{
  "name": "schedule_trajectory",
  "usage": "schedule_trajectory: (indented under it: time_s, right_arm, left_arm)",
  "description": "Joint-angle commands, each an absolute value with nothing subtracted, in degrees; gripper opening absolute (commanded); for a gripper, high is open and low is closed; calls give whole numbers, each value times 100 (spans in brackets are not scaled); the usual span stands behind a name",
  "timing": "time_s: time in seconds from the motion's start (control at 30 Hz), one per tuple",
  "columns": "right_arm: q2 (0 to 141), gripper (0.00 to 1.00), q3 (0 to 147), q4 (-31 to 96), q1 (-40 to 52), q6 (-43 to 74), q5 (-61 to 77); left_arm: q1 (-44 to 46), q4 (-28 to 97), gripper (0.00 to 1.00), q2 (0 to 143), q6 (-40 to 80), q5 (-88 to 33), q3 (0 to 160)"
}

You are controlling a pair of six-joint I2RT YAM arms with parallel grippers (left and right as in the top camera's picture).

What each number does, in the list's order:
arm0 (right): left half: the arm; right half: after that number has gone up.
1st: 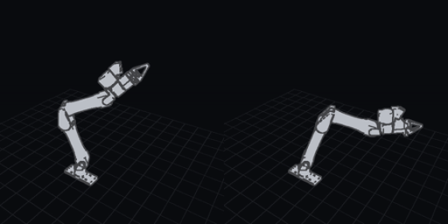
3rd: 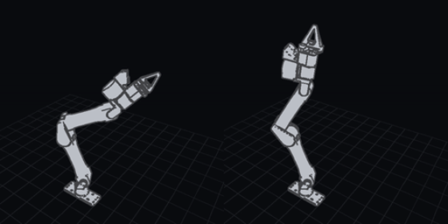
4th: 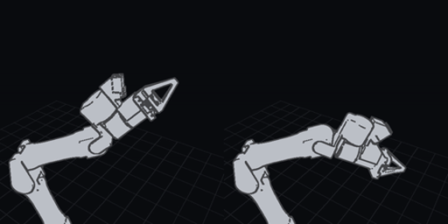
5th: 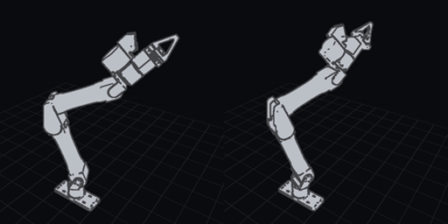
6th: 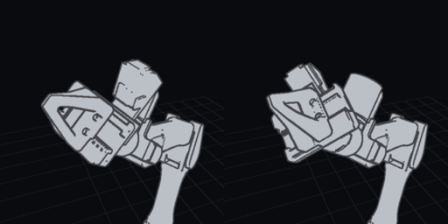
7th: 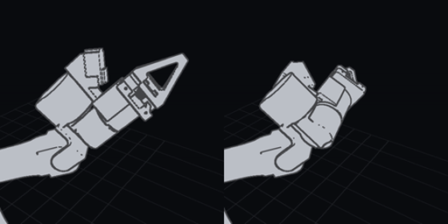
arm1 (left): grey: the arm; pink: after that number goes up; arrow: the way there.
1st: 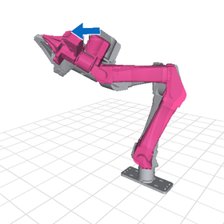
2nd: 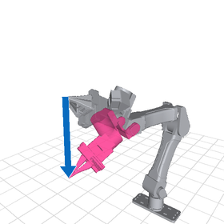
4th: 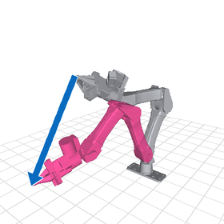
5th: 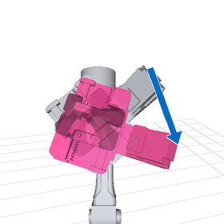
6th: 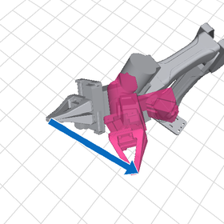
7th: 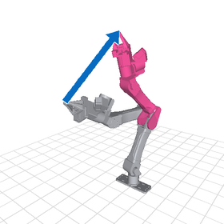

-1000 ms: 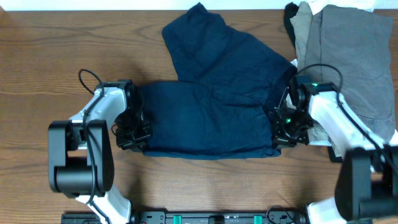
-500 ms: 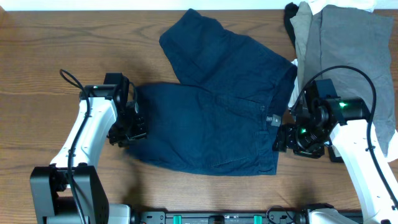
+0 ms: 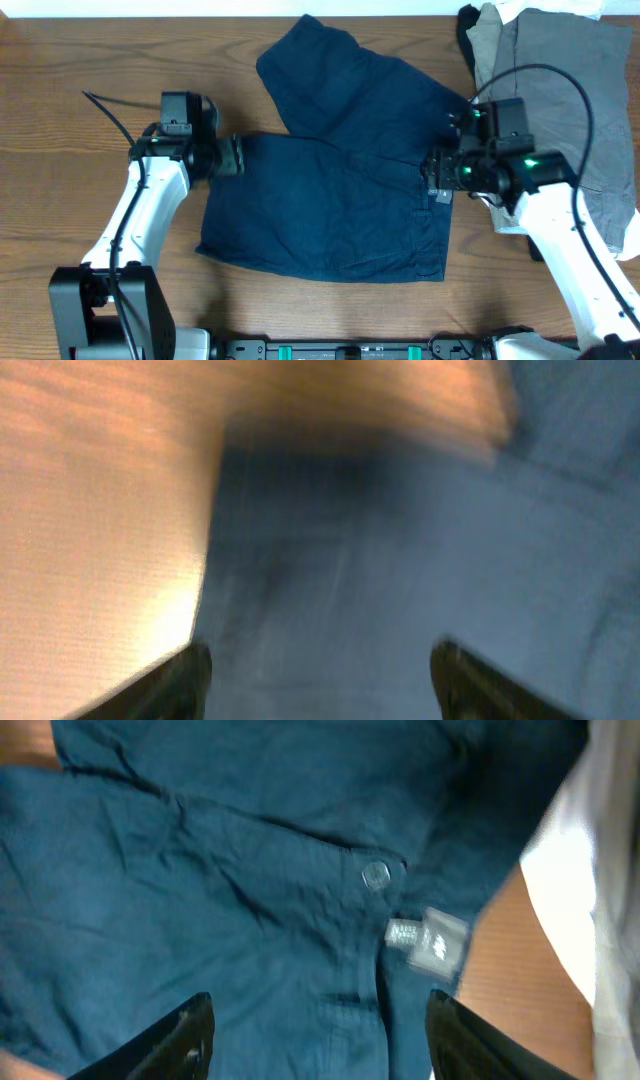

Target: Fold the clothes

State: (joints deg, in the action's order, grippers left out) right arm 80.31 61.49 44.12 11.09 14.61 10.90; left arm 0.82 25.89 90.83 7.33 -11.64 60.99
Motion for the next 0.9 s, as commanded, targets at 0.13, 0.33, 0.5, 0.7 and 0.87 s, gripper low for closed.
schedule_trajectory:
  time_s: [0.13, 0.33, 0.5, 0.7, 0.87]
  right_arm:
    - [8473, 67, 6202, 4134, 1341, 1479, 814]
    - [8477, 67, 6202, 4134, 1358, 1476, 812]
    - [8477, 66, 6202, 4158, 1358, 1476, 814]
    - [8477, 66, 6202, 4191, 1398, 1476, 836]
    - [8477, 66, 6202, 4191, 1468, 1476, 836]
  left_arm:
    - [351, 60, 76, 9579, 189, -1092, 6163]
    - [357, -362, 75, 10746, 193, -1140, 6713]
    - [362, -357, 75, 11389, 193, -1227, 7369]
    - [362, -384, 75, 11902, 919, -1627, 7826]
    - [362, -755, 66, 12199, 1782, -1782, 7878]
